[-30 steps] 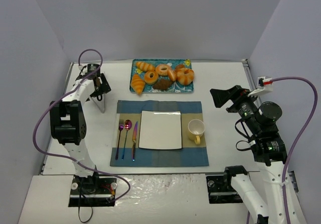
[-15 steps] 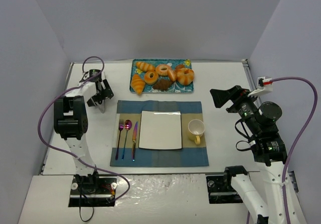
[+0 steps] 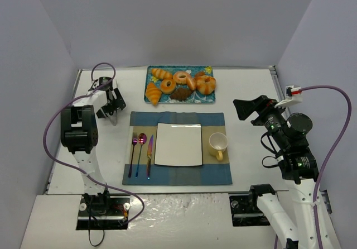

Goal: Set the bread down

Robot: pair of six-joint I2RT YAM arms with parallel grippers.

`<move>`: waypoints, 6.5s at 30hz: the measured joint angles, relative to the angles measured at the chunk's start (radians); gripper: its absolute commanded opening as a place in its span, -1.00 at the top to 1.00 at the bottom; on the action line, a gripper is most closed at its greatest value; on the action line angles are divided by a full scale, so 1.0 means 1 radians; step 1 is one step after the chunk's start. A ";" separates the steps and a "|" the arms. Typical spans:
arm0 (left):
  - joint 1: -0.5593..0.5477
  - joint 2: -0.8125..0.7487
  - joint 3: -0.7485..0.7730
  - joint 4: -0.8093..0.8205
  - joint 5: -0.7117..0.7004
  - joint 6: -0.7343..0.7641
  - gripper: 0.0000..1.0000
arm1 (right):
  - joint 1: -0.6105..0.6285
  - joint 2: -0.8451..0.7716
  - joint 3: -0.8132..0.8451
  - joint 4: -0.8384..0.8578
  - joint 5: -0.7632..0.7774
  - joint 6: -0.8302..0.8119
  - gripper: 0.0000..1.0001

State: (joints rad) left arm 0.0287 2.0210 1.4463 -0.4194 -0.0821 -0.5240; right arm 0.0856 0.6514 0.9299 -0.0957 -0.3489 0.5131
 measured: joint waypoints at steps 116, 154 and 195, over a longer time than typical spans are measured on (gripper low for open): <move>-0.388 -0.374 0.211 -0.267 0.060 0.153 0.05 | 0.000 0.020 -0.040 -0.014 -0.013 -0.015 -1.00; -0.672 0.072 0.590 -0.417 -0.149 0.294 0.04 | 0.000 0.018 -0.040 -0.013 -0.016 -0.012 -1.00; -0.695 0.193 0.731 -0.468 -0.151 0.411 0.02 | 0.000 -0.002 -0.040 -0.014 -0.016 -0.009 -1.00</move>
State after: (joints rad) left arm -0.6659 2.2138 2.1769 -0.8874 -0.2333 -0.1131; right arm 0.0856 0.6495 0.8898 -0.1097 -0.3645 0.5045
